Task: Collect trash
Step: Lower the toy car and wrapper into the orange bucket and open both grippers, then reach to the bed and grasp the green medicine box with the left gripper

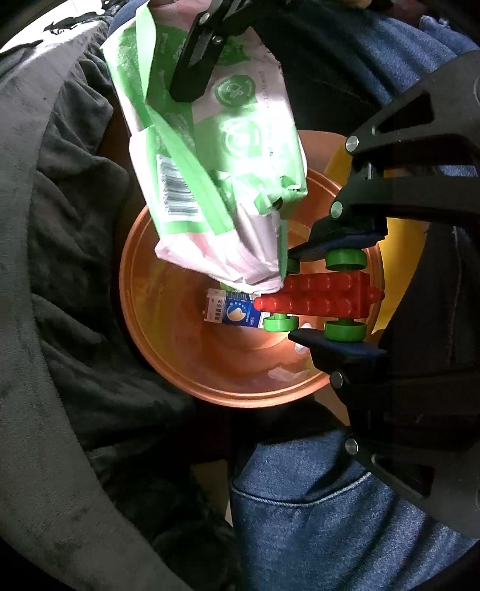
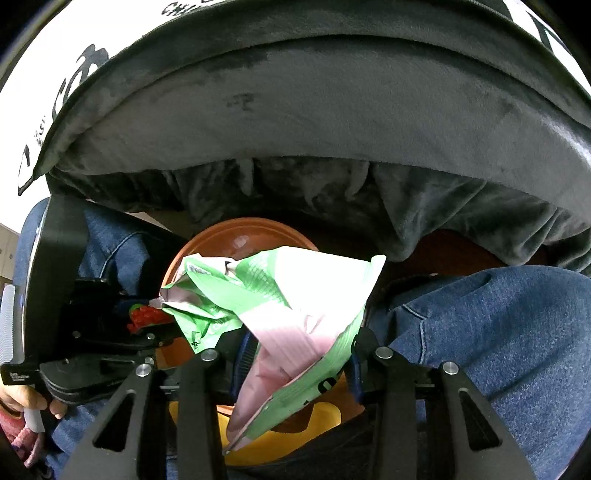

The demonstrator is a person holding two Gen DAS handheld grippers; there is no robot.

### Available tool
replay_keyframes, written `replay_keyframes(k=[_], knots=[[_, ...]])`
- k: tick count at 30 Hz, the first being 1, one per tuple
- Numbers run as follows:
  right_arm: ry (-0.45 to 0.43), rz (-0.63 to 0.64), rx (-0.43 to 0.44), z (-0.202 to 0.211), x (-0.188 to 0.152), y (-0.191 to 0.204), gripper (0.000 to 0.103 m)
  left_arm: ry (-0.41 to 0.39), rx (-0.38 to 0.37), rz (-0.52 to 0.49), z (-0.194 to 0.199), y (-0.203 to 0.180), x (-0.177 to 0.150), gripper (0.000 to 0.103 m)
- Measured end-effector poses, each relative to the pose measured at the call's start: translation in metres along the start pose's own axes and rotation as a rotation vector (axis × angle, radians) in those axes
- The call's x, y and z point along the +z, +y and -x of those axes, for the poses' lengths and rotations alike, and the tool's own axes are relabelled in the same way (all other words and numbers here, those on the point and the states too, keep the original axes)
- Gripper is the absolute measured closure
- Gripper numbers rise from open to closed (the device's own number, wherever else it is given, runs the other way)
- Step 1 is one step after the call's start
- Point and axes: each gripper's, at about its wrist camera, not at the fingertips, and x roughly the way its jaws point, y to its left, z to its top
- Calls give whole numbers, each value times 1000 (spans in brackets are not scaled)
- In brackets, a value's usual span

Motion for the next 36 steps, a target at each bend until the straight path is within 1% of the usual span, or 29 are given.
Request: replay_keyframes(k=[3, 4, 5, 6, 7, 9, 12, 16, 21, 28, 36], knots=[[6, 2, -2, -2, 0, 1, 61, 4, 5, 1, -2, 0, 2, 64], [9, -2, 2, -3, 0, 0, 58, 6, 9, 1, -2, 0, 3, 61], [9, -6, 0, -3, 0, 0, 55, 11, 19, 7, -2, 1, 3, 48], [7, -8, 3, -2, 0, 0, 41, 13, 25, 14, -3, 3, 4, 32], [-1, -13, 3, 1, 1, -1, 30, 5, 26, 20, -2, 3, 4, 29], [-25, -16, -1, 6, 2, -1, 28, -2, 16, 28, -1, 4, 5, 27], [-46, -39, 1, 12, 4, -6, 17, 7, 4, 41, -2, 7, 6, 23], [-50, -65, 9, 15, 3, -12, 17, -11, -3, 51, 6, 11, 5, 22], [-37, -73, 14, 14, 3, -12, 17, -8, 10, 50, 7, 8, 4, 22], [-44, -78, 13, 15, 4, -12, 17, -17, 13, 53, 7, 5, 4, 22], [-70, -87, 13, 25, 6, -15, 15, -74, 8, 65, 27, 6, 6, 22]])
